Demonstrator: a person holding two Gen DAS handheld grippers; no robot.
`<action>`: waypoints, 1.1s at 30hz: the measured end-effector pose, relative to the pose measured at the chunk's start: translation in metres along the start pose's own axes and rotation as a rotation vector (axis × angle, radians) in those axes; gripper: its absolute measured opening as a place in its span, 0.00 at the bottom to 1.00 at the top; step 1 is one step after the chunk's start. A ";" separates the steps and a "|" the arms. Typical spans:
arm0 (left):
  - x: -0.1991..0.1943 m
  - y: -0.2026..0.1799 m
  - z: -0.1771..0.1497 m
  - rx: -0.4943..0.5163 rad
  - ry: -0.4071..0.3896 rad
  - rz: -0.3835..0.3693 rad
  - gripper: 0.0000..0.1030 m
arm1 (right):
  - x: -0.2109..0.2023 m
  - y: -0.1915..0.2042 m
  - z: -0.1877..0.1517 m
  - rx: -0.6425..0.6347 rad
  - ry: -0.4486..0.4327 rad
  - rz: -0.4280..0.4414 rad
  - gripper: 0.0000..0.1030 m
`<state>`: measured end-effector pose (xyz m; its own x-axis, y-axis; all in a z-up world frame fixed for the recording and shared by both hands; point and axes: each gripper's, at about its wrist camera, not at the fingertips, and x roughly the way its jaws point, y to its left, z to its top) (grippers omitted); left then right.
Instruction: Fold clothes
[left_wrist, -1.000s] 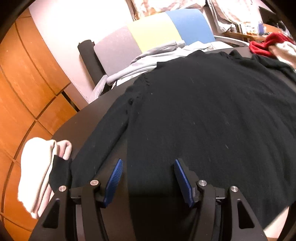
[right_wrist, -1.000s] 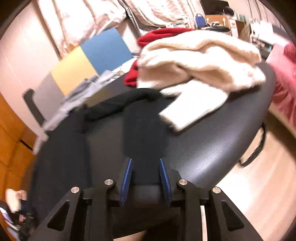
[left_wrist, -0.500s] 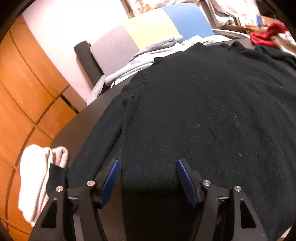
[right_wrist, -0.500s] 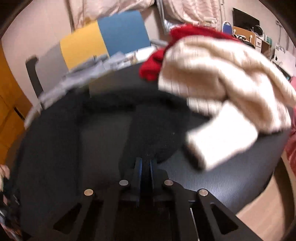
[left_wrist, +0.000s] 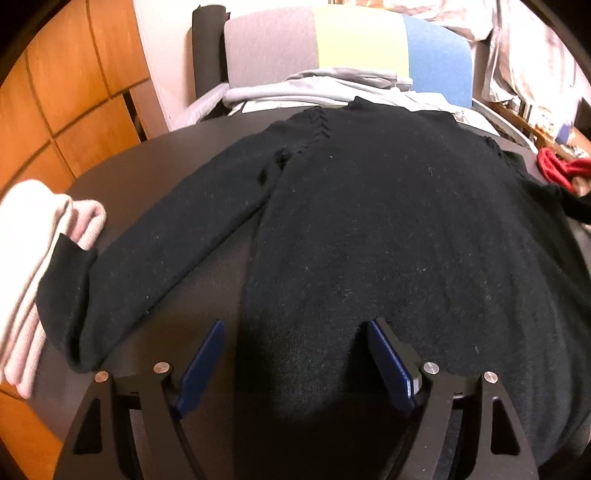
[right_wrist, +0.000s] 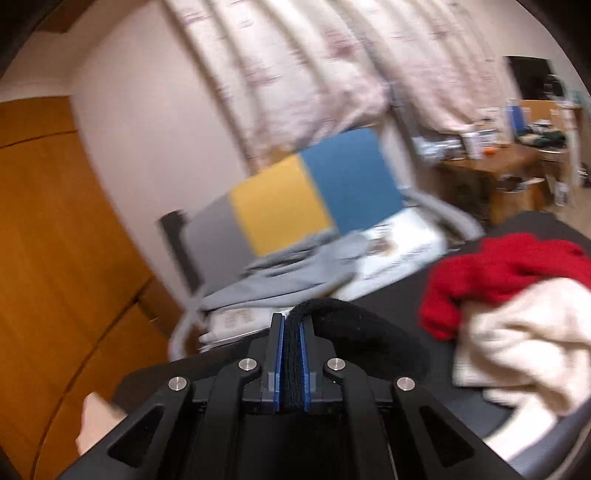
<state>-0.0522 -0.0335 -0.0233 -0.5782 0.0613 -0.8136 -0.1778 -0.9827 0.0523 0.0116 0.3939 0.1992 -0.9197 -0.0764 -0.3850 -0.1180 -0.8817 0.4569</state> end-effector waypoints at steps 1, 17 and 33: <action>-0.001 0.001 0.001 -0.007 0.006 -0.012 0.78 | 0.011 0.018 -0.009 -0.015 0.027 0.055 0.06; -0.025 -0.005 0.029 0.028 -0.050 -0.081 0.78 | 0.158 0.084 -0.253 -0.282 0.499 0.112 0.23; -0.028 -0.159 0.042 0.507 -0.222 -0.026 0.95 | 0.106 -0.027 -0.259 -0.047 0.243 -0.056 0.23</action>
<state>-0.0412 0.1286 0.0157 -0.7129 0.1739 -0.6794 -0.5238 -0.7762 0.3509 0.0141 0.2888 -0.0619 -0.7946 -0.1316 -0.5928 -0.1436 -0.9078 0.3941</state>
